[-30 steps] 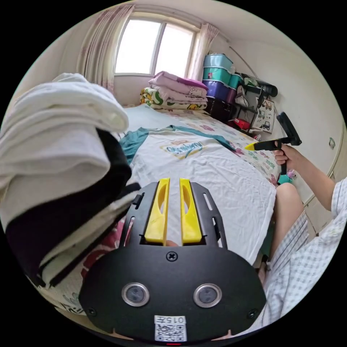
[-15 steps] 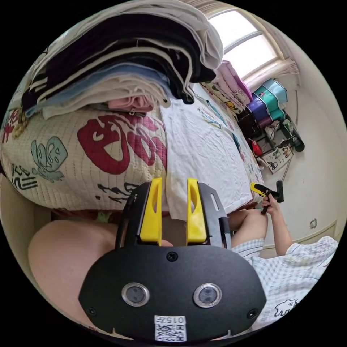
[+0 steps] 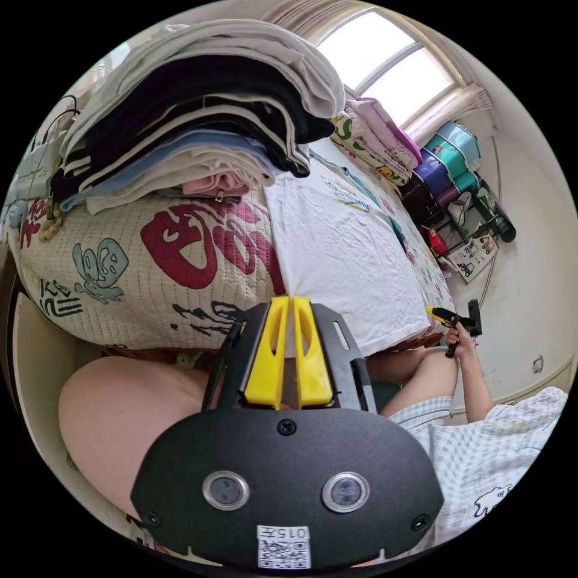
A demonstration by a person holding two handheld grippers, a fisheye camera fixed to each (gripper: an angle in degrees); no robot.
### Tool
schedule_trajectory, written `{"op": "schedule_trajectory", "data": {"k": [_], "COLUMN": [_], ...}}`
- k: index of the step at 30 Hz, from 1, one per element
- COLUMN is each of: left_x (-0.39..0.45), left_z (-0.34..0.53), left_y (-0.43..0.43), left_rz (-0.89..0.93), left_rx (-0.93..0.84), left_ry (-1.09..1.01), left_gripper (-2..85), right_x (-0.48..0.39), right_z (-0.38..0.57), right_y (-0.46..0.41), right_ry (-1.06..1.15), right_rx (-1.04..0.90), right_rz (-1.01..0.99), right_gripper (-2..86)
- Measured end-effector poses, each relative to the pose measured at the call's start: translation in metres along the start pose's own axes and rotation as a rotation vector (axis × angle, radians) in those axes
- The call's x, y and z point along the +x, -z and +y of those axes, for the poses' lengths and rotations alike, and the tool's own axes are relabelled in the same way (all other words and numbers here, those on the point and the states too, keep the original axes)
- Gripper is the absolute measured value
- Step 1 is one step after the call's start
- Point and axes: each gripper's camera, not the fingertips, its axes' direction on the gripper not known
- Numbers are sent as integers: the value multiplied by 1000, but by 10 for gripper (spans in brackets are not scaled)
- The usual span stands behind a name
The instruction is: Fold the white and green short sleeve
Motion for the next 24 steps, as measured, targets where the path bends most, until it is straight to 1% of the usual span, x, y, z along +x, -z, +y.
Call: {"op": "schedule_trajectory", "data": {"k": [3,10,17,20,24], "left_x": [8,32,53,64,79], "left_z": [-1,-5,-12,-14,-18], "left_y": [2,-15,-23,-25,-26], "left_rz": [-46,-145,-211,-238,-273], "left_rx": [-17,-80,-111,-116,-120], "left_ry": [-21,-59,-76,-89,-102], "left_gripper": [-3,-1,3,4,4], "right_x": [6,4,5,-3,-25], "right_z": [7,19,35,45,61], "right_y": [7,-5,-15,-22,-38], "right_ry": [-2,34,49,84,161], "right_rx": [0,-73,-100,-104,-106], "right_rz": [-6,95,137,202,356], "right_gripper": [-4,-7,-7,-6,-4]}}
